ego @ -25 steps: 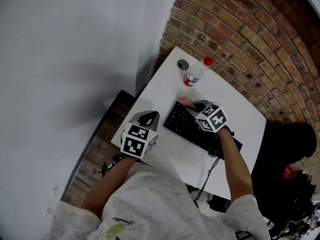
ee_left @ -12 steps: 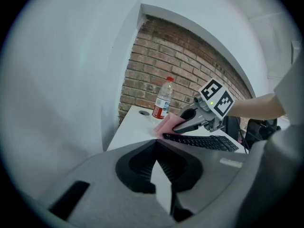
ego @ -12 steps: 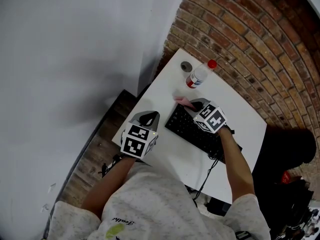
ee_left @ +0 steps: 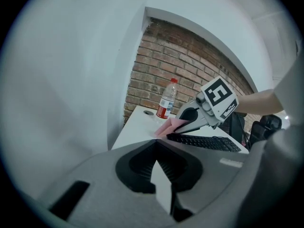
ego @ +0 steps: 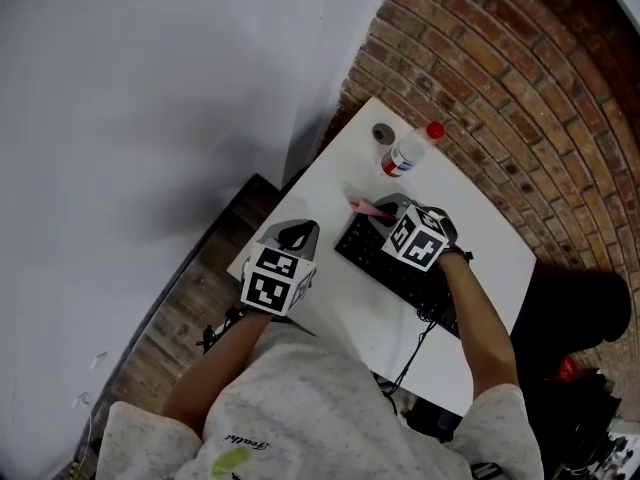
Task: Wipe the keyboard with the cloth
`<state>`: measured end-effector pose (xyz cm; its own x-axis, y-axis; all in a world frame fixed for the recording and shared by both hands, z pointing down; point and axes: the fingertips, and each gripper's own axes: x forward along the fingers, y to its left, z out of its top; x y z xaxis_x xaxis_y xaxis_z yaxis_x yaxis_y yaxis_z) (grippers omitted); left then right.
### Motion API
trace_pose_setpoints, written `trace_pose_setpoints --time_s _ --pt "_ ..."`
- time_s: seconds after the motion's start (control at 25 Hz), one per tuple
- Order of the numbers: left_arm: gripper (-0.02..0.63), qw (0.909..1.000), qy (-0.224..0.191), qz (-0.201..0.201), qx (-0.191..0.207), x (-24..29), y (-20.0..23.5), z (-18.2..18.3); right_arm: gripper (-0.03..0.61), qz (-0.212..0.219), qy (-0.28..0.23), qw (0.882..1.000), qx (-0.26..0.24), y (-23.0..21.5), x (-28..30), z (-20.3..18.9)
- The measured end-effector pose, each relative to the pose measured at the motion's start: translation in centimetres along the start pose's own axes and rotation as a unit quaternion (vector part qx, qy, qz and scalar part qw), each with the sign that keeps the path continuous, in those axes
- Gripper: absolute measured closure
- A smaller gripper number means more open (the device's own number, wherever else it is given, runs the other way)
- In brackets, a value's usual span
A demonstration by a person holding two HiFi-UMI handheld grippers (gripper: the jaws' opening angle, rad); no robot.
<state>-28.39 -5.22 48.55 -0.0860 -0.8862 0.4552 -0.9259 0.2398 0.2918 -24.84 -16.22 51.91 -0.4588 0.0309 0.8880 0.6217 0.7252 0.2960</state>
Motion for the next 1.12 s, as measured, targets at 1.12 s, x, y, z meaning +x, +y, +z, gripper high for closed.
trace_pose_setpoints --time_s 1.12 --pt "0.617 0.9952 -0.030 0.077 -0.052 -4.2 -1.1 -2.6 0.555 0.081 0.014 0.989 -0.124 5.1 1.3 2.2"
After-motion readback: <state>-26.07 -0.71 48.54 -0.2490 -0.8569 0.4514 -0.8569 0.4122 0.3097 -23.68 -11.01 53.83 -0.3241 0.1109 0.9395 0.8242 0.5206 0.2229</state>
